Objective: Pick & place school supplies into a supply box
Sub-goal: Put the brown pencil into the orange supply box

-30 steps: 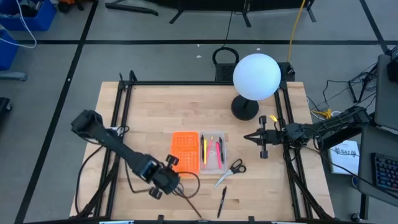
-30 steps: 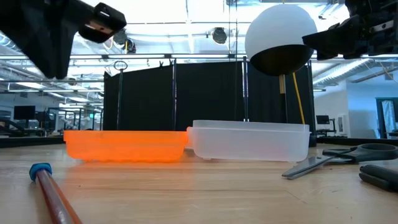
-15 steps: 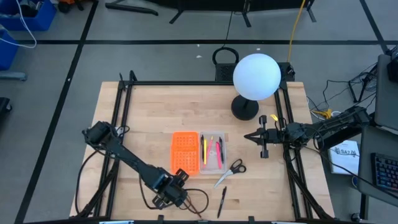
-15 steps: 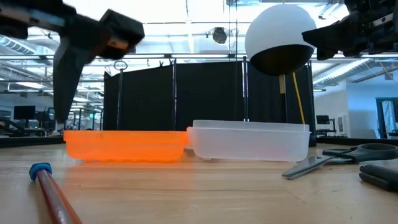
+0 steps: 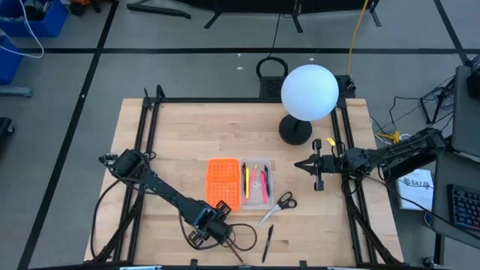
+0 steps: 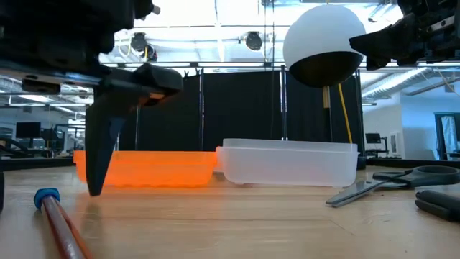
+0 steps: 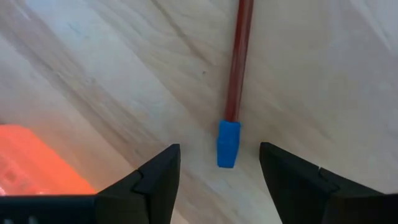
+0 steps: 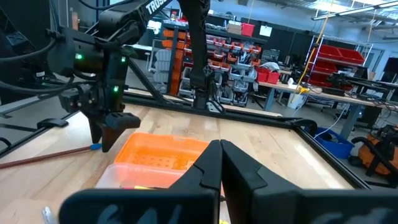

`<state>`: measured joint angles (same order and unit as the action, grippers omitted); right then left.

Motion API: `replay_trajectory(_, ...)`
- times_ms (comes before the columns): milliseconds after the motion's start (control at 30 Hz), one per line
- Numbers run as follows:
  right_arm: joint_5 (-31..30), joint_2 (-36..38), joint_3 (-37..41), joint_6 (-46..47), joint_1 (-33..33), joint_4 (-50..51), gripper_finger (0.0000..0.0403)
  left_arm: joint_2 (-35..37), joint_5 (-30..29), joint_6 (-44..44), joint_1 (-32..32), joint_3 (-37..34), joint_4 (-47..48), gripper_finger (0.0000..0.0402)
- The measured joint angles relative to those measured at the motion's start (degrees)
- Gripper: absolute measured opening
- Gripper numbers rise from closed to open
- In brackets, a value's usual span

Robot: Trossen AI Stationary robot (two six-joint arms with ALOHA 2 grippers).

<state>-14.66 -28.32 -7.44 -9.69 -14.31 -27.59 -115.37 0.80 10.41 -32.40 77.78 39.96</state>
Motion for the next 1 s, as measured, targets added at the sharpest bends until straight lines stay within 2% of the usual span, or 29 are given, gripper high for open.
replay_trajectory(133, 0.00, 0.02, 0.00, 0.00, 0.00, 0.00, 0.0000, -0.39, -0.20, -0.28, 0.25, 0.07, -0.58, 0.0221)
replay_trajectory(233, 0.00, 0.00, 0.00, 0.01, 0.00, 0.19, 0.0000, -0.41, 0.56, -0.38, 0.24, 0.03, -0.83, 0.0197)
replay_trajectory(633, 0.00, 0.00, 0.00, 0.02, 0.00, 0.15, 0.0000, -0.55, 0.84, 0.43, 0.28, -0.04, -3.70, 0.0022)
replay_trajectory(700, 0.00, 0.00, 0.00, 0.02, 0.00, 0.02, 0.0000, -0.55, 0.79, 1.08, 0.28, -0.02, -3.51, 0.0016)
replay_trajectory(800, 0.00, 0.00, 0.00, 0.02, 0.00, 0.00, 0.0000, -0.46, 0.89, 2.43, 0.28, 0.15, -2.28, 0.0027)
replay_trajectory(1000, 0.00, 0.00, 0.00, 0.02, 0.00, 0.02, 0.0000, -0.33, -1.80, 3.55, 0.36, 5.71, 9.18, 0.0016)
